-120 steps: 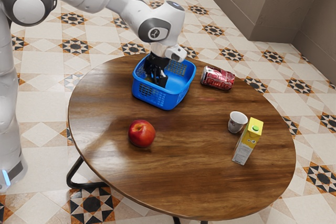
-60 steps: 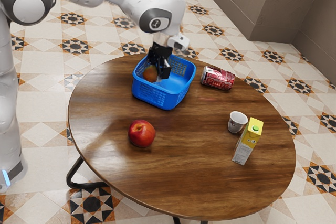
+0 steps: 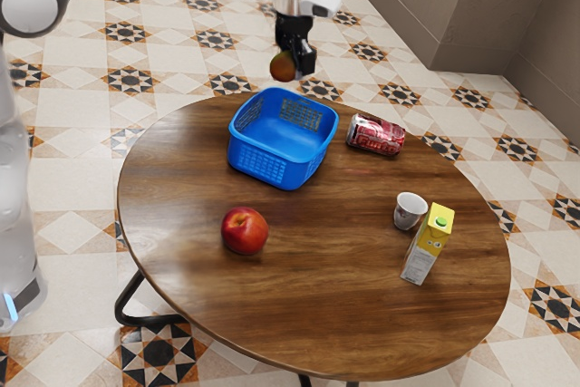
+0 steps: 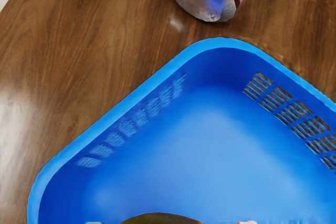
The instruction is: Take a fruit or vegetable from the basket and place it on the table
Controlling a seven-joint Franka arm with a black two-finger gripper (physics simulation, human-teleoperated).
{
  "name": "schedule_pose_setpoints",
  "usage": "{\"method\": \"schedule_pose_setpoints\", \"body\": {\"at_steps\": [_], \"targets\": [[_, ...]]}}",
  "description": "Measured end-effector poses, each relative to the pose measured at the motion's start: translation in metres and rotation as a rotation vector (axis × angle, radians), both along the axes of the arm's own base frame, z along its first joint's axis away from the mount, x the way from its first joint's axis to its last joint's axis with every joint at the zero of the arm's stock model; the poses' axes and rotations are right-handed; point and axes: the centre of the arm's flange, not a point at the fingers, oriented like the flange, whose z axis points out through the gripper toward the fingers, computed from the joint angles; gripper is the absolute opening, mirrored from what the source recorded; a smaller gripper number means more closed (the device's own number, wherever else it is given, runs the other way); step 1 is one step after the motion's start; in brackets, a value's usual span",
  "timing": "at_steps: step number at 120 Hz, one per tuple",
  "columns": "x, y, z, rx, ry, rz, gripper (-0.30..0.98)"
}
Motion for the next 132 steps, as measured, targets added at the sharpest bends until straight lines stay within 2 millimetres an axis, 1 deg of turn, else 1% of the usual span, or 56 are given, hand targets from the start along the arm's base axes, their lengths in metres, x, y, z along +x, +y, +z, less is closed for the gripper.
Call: {"method": "schedule_pose_setpoints", "body": {"at_steps": [6,9,11,13,17,28,34,47,65,76,80,90,101,108,121,129,132], "targets": [[0.011,-0.079,0.009,-0.002,-0.004,-0.149,0.29],[0.013,-0.112,0.011,-0.005,-0.002,-0.213,0.28],[0.013,-0.129,0.012,-0.008,0.000,-0.246,0.28],[0.013,-0.142,0.012,-0.012,0.001,-0.271,0.28],[0.012,-0.157,0.014,-0.020,0.002,-0.305,0.27],[0.009,-0.168,0.015,-0.037,0.010,-0.338,0.28],[0.007,-0.177,0.019,-0.038,0.006,-0.366,0.27],[0.003,-0.204,0.024,-0.040,0.000,-0.435,0.27],[-0.001,-0.244,0.023,-0.032,0.006,-0.509,0.27],[-0.004,-0.264,0.020,-0.027,0.014,-0.534,0.27],[-0.002,-0.266,0.016,-0.031,0.022,-0.533,0.27],[0.007,-0.266,-0.003,-0.050,0.054,-0.524,0.27],[0.014,-0.270,-0.020,-0.064,0.079,-0.521,0.27],[0.017,-0.273,-0.032,-0.071,0.094,-0.521,0.27],[0.018,-0.272,-0.059,-0.083,0.139,-0.506,0.27],[0.019,-0.272,-0.066,-0.088,0.149,-0.496,0.27],[0.019,-0.272,-0.067,-0.089,0.150,-0.494,0.32]]}}
